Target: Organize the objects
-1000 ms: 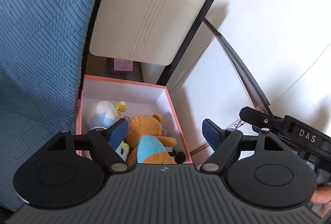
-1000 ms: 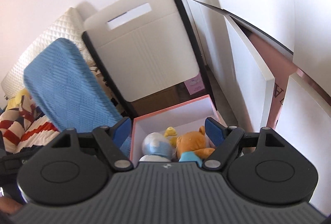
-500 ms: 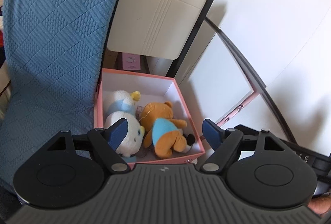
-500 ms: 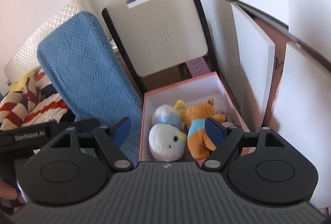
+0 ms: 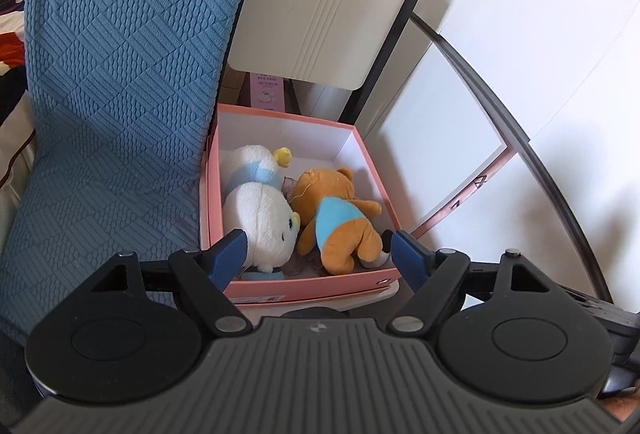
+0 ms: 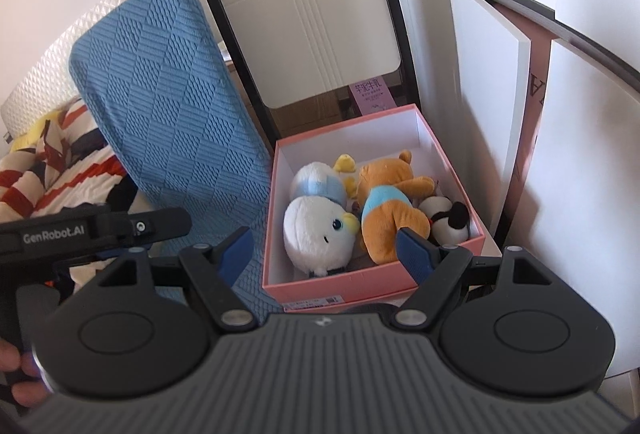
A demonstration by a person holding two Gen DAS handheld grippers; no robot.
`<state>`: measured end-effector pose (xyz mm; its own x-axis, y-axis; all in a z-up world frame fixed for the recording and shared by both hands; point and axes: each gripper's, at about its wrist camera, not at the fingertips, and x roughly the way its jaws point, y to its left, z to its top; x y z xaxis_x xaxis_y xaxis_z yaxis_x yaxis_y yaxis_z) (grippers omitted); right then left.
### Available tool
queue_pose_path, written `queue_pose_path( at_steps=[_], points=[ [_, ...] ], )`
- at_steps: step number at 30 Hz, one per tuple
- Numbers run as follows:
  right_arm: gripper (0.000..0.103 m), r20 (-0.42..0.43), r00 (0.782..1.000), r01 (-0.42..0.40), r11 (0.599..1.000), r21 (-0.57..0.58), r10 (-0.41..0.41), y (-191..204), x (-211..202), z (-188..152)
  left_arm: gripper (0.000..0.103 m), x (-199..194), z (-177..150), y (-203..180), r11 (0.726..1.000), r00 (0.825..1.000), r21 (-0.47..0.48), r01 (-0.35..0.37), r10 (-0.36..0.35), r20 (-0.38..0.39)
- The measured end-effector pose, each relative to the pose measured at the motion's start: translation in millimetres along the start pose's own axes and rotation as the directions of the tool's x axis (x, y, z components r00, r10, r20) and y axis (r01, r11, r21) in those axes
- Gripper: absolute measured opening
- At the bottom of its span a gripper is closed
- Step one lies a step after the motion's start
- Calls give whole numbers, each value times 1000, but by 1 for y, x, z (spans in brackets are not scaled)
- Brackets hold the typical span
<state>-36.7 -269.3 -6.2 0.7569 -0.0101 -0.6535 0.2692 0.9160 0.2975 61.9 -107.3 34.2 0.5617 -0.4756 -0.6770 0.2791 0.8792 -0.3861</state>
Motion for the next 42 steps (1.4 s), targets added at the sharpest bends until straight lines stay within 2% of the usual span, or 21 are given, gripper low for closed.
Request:
queue_pose_path(
  at_steps=[10, 12, 14, 17, 42],
  points=[
    [81, -24, 1000, 19, 1000, 6, -19, -6, 4, -12, 83, 12, -10, 5, 1000, 999, -9, -11, 10, -43],
    [86, -32, 999, 17, 1000, -3, -17, -6, 7, -13, 83, 14, -10, 6, 1000, 999, -15, -10, 9, -51],
    [103, -41, 999, 10, 1000, 7, -9, -8, 9, -13, 83, 15, -11, 8, 1000, 998, -20, -13, 12, -57],
    [103, -46, 999, -10, 1000, 22, 11, -9, 11, -12, 83, 15, -12, 9, 1000, 998, -20, -13, 12, -57],
    [103, -68, 998, 4, 1000, 31, -2, -7, 15, -11, 83, 12, -10, 9, 1000, 999, 5, -28, 28, -47]
  ],
)
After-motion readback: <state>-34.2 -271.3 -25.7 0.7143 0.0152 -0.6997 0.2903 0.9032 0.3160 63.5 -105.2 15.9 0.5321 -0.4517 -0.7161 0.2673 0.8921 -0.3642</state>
